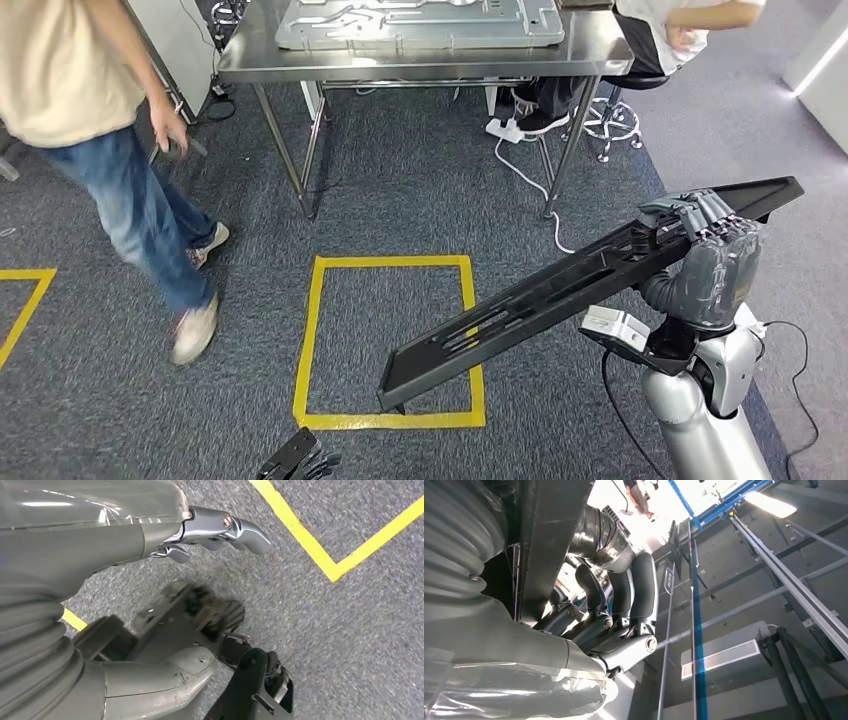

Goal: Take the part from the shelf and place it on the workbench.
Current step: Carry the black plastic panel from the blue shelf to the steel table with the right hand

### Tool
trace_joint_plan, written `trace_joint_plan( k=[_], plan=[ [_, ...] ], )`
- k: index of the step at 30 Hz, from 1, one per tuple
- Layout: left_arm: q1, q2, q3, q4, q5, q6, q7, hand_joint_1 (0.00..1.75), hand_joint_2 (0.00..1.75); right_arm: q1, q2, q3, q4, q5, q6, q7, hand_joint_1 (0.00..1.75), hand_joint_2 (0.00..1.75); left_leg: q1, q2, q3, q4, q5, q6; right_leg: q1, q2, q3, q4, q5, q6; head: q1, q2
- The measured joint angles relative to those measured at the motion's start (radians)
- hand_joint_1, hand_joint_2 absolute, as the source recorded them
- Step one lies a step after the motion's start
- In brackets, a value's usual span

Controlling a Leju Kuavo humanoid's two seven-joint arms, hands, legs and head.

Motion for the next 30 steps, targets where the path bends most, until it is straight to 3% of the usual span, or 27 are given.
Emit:
trace_joint_plan(
  k=[1,2,4,6,8,10,12,14,15,16,18,20,22,25,27,29,30],
  plan=[
    [0.002,0.0,0.0,0.0,0.0,0.0,0.0,0.0,1.75,0.0,0.0,0.0,0.0,0.001,0.0,0.0,1.75,1.75,0.0,0.0,-0.014,-0.02,0.001,0.003,0.003,0.001,0.018,-0.001,-0.013,0.0,0.0,0.0],
    [0.003,0.0,0.0,0.0,0.0,0.0,0.0,0.0,1.75,0.0,0.0,0.0,0.0,0.001,0.0,0.0,1.75,1.75,-0.001,0.0,-0.017,-0.063,0.032,0.009,0.005,0.002,0.038,-0.002,-0.027,0.001,0.0,0.0],
    [0.004,0.0,0.0,0.0,0.0,-0.001,0.0,0.0,1.75,-0.001,0.0,0.0,0.001,0.001,0.001,0.0,1.75,1.75,-0.008,-0.001,-0.009,-0.166,0.146,0.026,0.008,0.004,0.072,-0.007,-0.05,0.004,0.001,0.0],
    [0.006,0.0,0.0,0.0,0.0,-0.001,0.0,0.0,1.75,-0.002,0.0,0.0,0.002,0.002,0.004,0.0,1.75,1.75,-0.021,-0.003,0.001,-0.223,0.21,0.042,0.006,0.009,0.095,-0.013,-0.065,0.014,-0.001,0.0],
    [0.006,0.001,0.0,0.0,0.001,-0.001,0.0,0.0,1.75,-0.001,0.0,0.001,0.002,0.003,0.006,0.0,1.75,1.75,-0.027,-0.006,0.022,-0.244,0.217,0.055,0.004,0.012,0.108,-0.008,-0.062,0.028,-0.002,0.0],
    [0.0,0.0,0.0,0.0,0.002,0.001,0.002,0.0,1.75,-0.001,0.0,0.001,0.002,0.004,0.006,0.001,1.75,1.75,-0.026,-0.005,0.047,-0.265,0.23,0.067,0.002,0.009,0.104,0.017,-0.068,0.035,-0.002,0.0],
    [-0.005,-0.001,0.0,0.0,0.004,0.004,0.006,0.0,1.75,-0.003,0.0,0.001,0.001,0.004,0.006,0.002,1.75,1.75,-0.025,-0.004,0.061,-0.275,0.231,0.075,0.0,0.006,0.057,0.098,-0.111,0.039,-0.002,0.0],
    [-0.005,-0.002,0.001,0.0,0.005,0.006,0.01,0.0,1.75,-0.002,0.0,0.001,0.001,0.004,0.006,0.003,1.75,1.75,-0.025,-0.005,0.063,-0.275,0.225,0.08,0.0,0.005,-0.021,0.204,-0.158,0.045,-0.002,0.0],
    [-0.003,-0.003,0.001,0.0,0.006,0.008,0.011,0.0,1.75,0.0,0.0,0.001,0.002,0.004,0.005,0.004,1.75,1.75,-0.025,-0.006,0.064,-0.275,0.22,0.081,0.0,0.005,-0.049,0.228,-0.161,0.048,-0.002,0.0],
    [-0.001,-0.004,0.001,0.0,0.006,0.011,0.013,0.0,1.75,0.001,0.0,0.001,0.002,0.004,0.005,0.004,1.75,1.75,-0.025,-0.007,0.068,-0.274,0.215,0.08,-0.001,0.004,-0.062,0.219,-0.142,0.049,-0.002,0.0],
    [0.002,-0.009,0.001,0.0,0.007,0.018,0.015,0.0,1.75,0.001,-0.001,0.001,0.001,0.004,0.003,0.005,1.75,1.75,-0.025,-0.008,0.079,-0.272,0.203,0.076,-0.001,0.003,-0.044,0.115,-0.047,0.046,-0.002,0.0],
    [0.001,-0.012,0.001,0.001,0.007,0.022,0.016,0.0,1.75,0.001,-0.001,0.0,0.0,0.004,0.002,0.007,1.75,1.75,-0.026,-0.009,0.085,-0.268,0.192,0.069,0.004,0.002,-0.021,0.016,0.01,0.039,-0.002,0.0],
    [0.001,-0.012,0.001,0.001,0.008,0.023,0.017,0.0,1.75,0.003,-0.001,0.0,-0.001,0.004,0.0,0.008,1.75,1.75,-0.027,-0.009,0.084,-0.263,0.188,0.058,0.011,0.001,-0.018,-0.012,0.014,0.027,-0.002,0.0],
    [0.001,-0.012,0.001,0.001,0.008,0.023,0.018,0.0,1.75,0.003,-0.002,0.0,-0.003,0.004,0.0,0.01,1.75,1.75,-0.027,-0.008,0.077,-0.237,0.174,0.043,0.005,-0.001,-0.007,-0.027,0.024,0.011,-0.002,0.0],
    [-0.002,-0.013,0.002,0.001,0.008,0.023,0.018,0.0,1.75,0.001,-0.002,0.0,-0.004,0.004,0.0,0.01,1.75,1.75,-0.021,-0.005,0.035,-0.156,0.129,0.033,0.003,-0.003,0.001,-0.032,0.023,0.004,-0.002,0.0],
    [0.0,-0.014,0.002,0.001,0.009,0.022,0.018,0.0,1.75,0.001,-0.002,0.0,-0.004,0.004,0.0,0.01,1.75,1.75,-0.014,-0.003,-0.034,-0.033,0.078,0.022,0.004,-0.004,0.002,-0.032,0.02,0.0,-0.002,0.0],
    [0.002,-0.014,0.002,0.001,0.01,0.022,0.018,0.0,1.75,0.002,-0.002,0.0,-0.004,0.004,0.0,0.011,1.75,1.75,-0.01,-0.003,-0.059,0.005,0.069,0.017,0.004,-0.004,0.002,-0.032,0.019,-0.001,-0.002,0.0]
  ],
)
